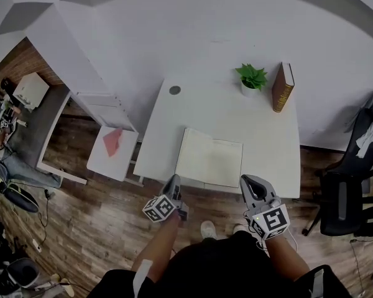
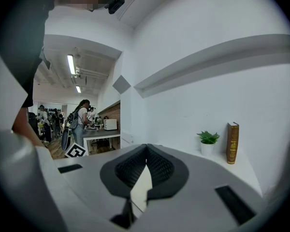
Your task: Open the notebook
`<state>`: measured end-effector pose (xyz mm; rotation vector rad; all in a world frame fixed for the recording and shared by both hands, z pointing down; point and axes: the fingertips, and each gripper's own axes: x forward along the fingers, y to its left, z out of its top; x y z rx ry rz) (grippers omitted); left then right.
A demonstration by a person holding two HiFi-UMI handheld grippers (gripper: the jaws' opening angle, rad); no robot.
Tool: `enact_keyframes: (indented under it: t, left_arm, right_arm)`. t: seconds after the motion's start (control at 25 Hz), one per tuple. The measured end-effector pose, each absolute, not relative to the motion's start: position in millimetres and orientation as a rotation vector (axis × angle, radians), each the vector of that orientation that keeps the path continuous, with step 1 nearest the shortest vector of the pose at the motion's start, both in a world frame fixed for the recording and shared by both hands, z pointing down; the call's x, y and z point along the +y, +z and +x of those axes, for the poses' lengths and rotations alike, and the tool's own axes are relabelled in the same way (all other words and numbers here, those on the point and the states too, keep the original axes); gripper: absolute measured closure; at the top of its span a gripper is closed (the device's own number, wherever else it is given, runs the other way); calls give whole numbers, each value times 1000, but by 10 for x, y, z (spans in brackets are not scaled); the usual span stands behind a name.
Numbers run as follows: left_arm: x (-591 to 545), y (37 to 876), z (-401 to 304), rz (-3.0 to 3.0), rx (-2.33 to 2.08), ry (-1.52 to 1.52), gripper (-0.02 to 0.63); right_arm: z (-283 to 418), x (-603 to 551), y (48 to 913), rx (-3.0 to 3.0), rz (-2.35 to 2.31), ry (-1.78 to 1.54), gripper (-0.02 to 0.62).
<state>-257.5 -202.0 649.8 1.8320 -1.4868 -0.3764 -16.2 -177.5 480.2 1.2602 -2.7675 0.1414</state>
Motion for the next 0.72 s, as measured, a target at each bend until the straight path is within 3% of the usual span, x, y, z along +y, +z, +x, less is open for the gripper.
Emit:
enact_keyframes:
  t: [0.16, 0.24, 0.32, 0.72]
  left_arm:
    - [-1993, 6628, -2704, 1811, -1578, -251, 581]
    - [-1970, 6613, -2744, 1808, -1619, -209, 483]
    - [-1948, 6542, -2786, 1813, -1659, -181, 440]
    - [-2014, 5511, -2296, 2251, -1672, -81, 445]
  right_arm:
    - [-163, -1751, 4817, -2766, 1277, 149, 594]
    - [-160, -1735, 4829, -2766, 1280, 153, 594]
    - [-169, -1718, 4836, -2768, 1282, 154, 594]
    - [-227, -1726, 4775, -2795, 1279, 141, 594]
